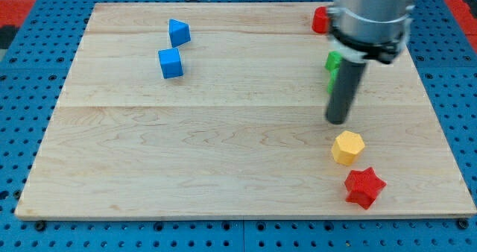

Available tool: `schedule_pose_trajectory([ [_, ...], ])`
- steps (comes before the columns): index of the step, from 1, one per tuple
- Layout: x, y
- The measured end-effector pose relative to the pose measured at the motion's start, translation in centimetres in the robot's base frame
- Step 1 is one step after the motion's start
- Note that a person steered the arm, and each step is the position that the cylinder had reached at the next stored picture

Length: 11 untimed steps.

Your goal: Move yellow hexagon away from the red star

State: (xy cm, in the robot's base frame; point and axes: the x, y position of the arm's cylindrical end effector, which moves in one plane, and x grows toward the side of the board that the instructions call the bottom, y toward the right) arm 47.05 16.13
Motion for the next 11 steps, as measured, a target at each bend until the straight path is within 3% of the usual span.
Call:
schedule_pose_trajectory([
  [1,3.6,5.2],
  [2,6.7,4.5],
  [3,6.9,-1.9],
  [4,5.9,-8.5],
  [6,0.3,-9.4],
  [8,-1.1,-19.8],
  [10,0.7,-12.4],
  [11,-2.1,-10.7],
])
